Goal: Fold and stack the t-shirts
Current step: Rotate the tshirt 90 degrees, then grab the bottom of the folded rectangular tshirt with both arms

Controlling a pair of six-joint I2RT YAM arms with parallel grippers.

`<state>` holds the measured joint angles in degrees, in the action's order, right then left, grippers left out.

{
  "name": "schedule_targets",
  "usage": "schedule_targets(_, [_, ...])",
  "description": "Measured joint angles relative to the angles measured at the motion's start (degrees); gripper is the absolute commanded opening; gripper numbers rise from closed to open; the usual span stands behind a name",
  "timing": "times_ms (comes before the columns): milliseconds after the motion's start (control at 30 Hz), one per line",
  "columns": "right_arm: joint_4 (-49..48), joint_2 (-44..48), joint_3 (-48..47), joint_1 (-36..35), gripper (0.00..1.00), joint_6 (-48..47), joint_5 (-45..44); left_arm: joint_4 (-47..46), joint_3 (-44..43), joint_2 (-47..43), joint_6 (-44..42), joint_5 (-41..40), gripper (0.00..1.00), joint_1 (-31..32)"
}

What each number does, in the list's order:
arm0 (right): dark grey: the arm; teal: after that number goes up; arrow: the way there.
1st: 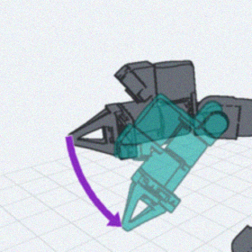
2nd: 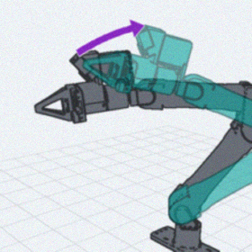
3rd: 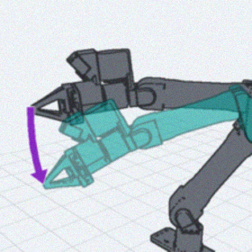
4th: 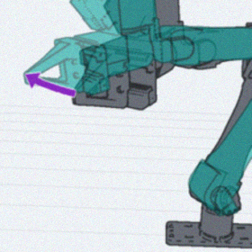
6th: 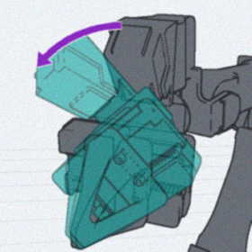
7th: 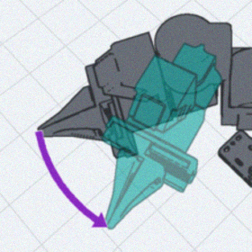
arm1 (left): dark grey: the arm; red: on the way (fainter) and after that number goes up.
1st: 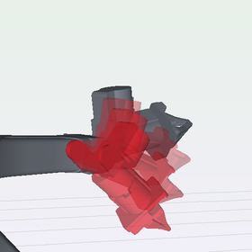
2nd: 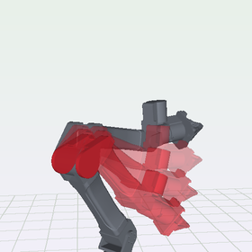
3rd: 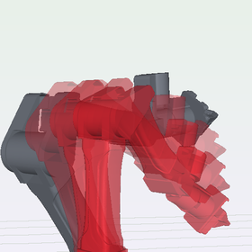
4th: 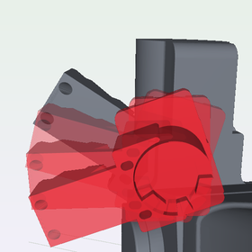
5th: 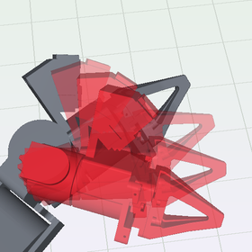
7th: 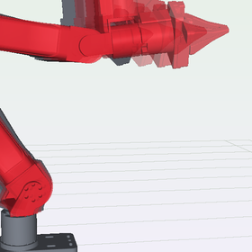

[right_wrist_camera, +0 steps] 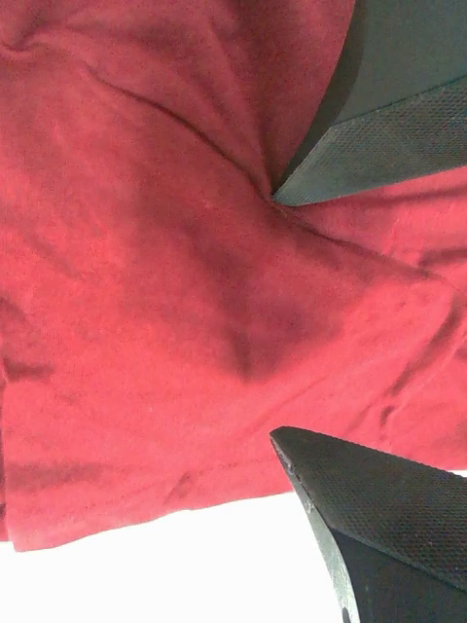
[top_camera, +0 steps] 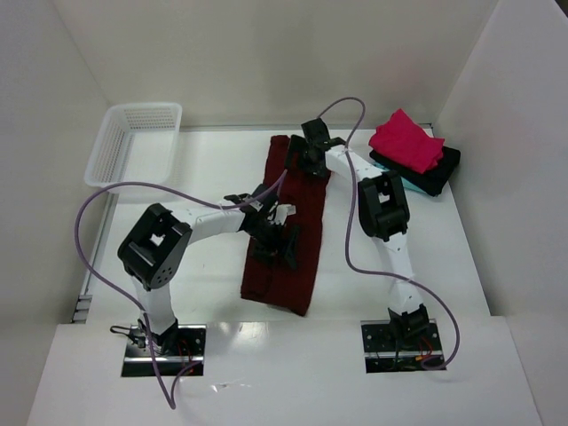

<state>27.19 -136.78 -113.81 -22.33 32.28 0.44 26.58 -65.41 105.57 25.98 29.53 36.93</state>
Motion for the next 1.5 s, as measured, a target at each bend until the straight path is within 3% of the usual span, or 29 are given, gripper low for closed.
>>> schedule_targets(267, [0.77, -5.54, -8.99, -0.41, 1.0, -1.96, 2.29, -3.09, -2.34, 2.19, 0.04, 1.45, 1.0, 0.46])
schedule_targets(467, [0.63, -4.61, -7.79, -0.65, 1.0, -2.72, 0.99, -1.26, -2.08, -0.39, 0.96, -3.57, 1.0, 0.76])
schedule_targets(700, [0.06, 12.72, 7.72, -0.12, 1.0, -4.18, -1.16, 4.04, -1.74, -18.24, 4.17, -10.68, 1.0, 0.68])
schedule_targets(867, [-4.49, 35.28, 19.09, 0.51, 1.0, -4.18, -1.91, 1.91, 0.42, -36.55, 8.05, -15.98, 1.0, 0.68])
schedule_targets(1000, [-9.66, 55.18, 35.13, 0.84, 1.0, -1.02, -1.63, 0.4, 8.44, -47.86, 12.52, -19.88, 1.0, 0.68])
schedule_targets(1133, [-11.15, 69.04, 54.71, -0.08, 1.0, 4.1, -0.41, -1.72, 18.66, -50.83, 17.34, -20.41, 1.0, 0.68])
schedule_targets(1267, [-8.32, 75.24, 70.75, -4.62, 1.0, 10.19, 0.73, -2.06, 26.41, -49.31, 20.42, -20.04, 1.0, 0.68])
schedule_targets(1433, [-5.26, 84.33, 82.04, -12.41, 0.99, 18.6, 1.48, -2.36, 28.76, -49.3, 21.46, -19.86, 1.0, 0.72])
schedule_targets(1500, [-5.23, 88.14, 85.15, -14.8, 0.93, 21.55, 2.27, -2.62, 29.68, -49.2, 22.2, -19.48, 1.0, 0.72])
